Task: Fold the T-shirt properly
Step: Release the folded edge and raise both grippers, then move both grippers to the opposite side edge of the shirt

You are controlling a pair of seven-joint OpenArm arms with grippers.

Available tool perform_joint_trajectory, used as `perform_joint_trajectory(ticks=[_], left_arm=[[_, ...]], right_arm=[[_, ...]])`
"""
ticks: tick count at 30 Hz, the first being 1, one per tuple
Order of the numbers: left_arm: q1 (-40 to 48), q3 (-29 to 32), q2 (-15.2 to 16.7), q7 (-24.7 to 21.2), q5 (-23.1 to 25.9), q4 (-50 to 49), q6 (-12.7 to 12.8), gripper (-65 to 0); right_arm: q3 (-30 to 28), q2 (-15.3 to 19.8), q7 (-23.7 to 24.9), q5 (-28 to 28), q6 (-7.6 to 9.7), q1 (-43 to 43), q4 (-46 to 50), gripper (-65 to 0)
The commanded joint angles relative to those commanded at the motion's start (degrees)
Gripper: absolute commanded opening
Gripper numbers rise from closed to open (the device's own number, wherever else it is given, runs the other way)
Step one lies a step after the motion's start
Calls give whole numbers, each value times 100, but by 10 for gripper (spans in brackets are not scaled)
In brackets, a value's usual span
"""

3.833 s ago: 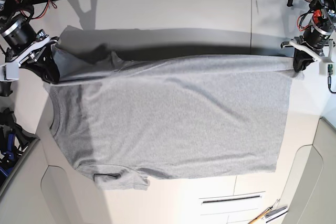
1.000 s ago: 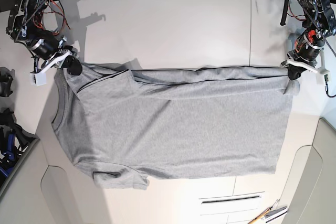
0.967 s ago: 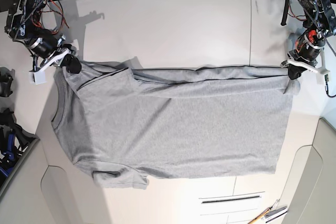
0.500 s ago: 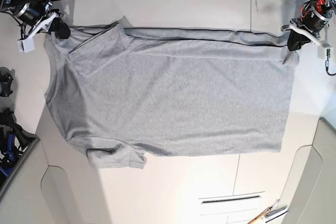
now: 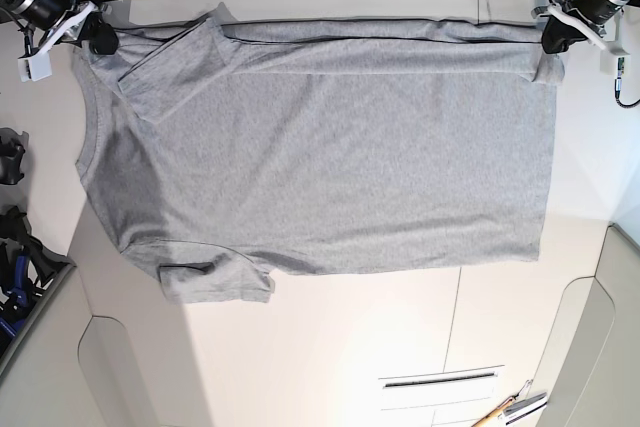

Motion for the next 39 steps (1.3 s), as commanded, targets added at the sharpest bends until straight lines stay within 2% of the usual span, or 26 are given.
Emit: perform_joint_trajectory(ticks=[5, 6, 9, 10, 13, 17, 20, 23, 25, 27, 28, 30, 32, 35, 37, 39], left_arm=[[-4, 2, 0, -4, -7, 0, 2, -640], [-4, 2, 0, -2, -24, 0, 2, -575], [-4, -76, 0, 0, -282, 0, 2, -367], [-7, -166, 0, -2, -372, 4, 0, -337], [-22, -562, -2, -7, -603, 9, -4, -334], [-101, -1084, -2, -4, -896, 9, -247, -334], [-240, -1193, -7, -55, -1161, 9, -328, -334], [-608, -1187, -17, -55, -1137, 9, -341, -334], [-907, -1174, -59, -55, -1126, 7, -341, -334], [-1222, -1147, -133, -55, -1099, 7, -341, -334], [-1377, -1106, -177, -55, -1078, 2, -341, -334], [-1707, -879, -308, -190, -804, -24, -337, -334], [-2020, -457, -468, -525, -282, -125, -299, -334], [-2492, 289, -688, -920, 337, -501, 164, -334], [-2924, 723, -826, -1130, 717, -944, 216, -334], [-3464, 1078, -925, -1185, 831, -1515, 219, -334]], right_arm=[[0, -2, 61, 0, -22, 4, 0, -650], [0, -2, 162, -22, -24, 15, 0, -650], [57, 0, 404, -129, -24, 149, 2, -466], [116, -2, 404, -129, -24, 219, 2, -428], [448, -2, 415, -127, -24, 455, 2, -408], [940, 0, 503, -131, -24, 994, 2, -407], [1023, -2, 697, -181, -24, 1528, -2, -407], [1005, 0, 1088, -575, -98, 2188, -85, -407], [992, 2, 1093, -984, -122, 2669, -197, -407], [896, 26, 1110, -1209, -267, 3064, -407, -407], [800, 48, 1167, -1276, -280, 3259, -601, -407], [496, 144, 1368, -1532, -280, 3648, -1185, -407], [140, 258, 1711, -1888, -284, 4072, -1939, -407], [-289, 415, 2159, -2107, -323, 4675, -3082, -406], [-461, 424, 2264, -2295, -328, 5084, -3777, -406], [-616, 424, 2376, -2446, -328, 5427, -4430, -406]])
